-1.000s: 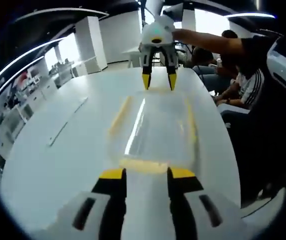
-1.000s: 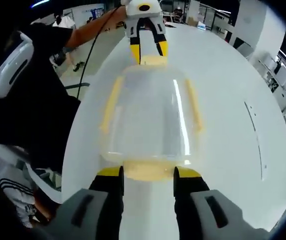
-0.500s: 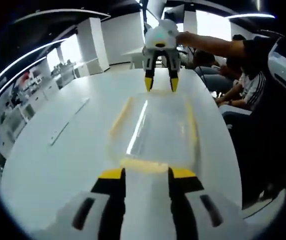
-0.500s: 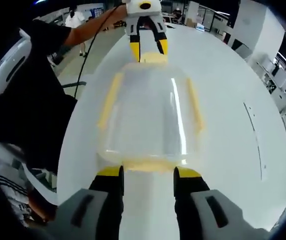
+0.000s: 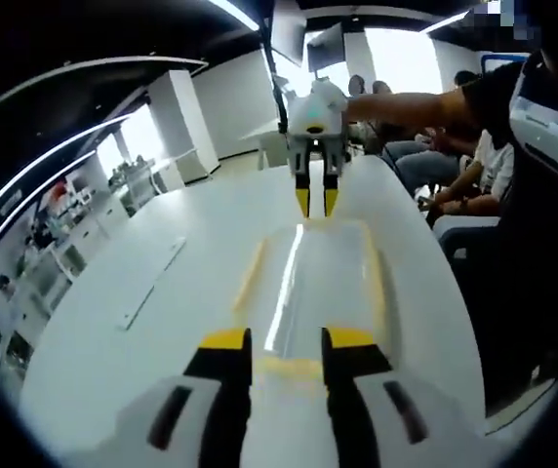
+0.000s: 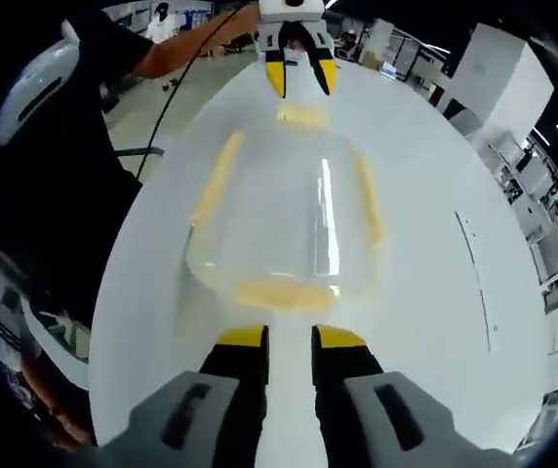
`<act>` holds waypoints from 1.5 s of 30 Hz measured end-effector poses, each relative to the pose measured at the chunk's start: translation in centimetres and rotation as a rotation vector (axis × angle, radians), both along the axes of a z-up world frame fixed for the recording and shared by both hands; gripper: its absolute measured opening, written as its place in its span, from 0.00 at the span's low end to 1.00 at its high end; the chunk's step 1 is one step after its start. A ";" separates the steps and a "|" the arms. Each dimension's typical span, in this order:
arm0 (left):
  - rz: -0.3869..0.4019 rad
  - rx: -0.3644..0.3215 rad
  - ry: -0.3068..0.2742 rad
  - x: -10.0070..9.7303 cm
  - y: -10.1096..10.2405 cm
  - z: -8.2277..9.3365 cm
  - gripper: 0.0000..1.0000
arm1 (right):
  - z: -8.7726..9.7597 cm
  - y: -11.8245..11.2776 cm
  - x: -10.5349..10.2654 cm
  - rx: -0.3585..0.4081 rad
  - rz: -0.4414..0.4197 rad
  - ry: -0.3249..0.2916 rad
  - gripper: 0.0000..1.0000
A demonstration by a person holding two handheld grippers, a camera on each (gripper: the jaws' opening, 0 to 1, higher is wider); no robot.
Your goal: Snap each plastic latch of the storage box into its locked position after aligning the lid with the box until every specified latch is closed and the lid sits flush.
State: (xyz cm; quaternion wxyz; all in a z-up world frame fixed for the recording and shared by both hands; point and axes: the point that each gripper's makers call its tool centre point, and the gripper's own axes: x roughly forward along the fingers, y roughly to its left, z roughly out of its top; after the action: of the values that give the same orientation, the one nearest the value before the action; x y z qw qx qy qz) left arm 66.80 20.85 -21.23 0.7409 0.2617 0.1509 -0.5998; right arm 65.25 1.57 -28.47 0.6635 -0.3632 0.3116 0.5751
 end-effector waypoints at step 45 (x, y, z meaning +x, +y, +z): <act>-0.118 -0.046 0.069 -0.5 -10.3 -4.2 0.00 | -0.8 1.9 -0.9 0.132 -0.294 0.019 0.00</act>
State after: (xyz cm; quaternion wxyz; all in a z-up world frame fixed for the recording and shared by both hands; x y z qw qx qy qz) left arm 66.25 10.55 -25.47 0.7045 0.2322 0.1466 -0.6544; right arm 64.38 3.48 -29.25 0.7601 -0.2637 0.3293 0.4943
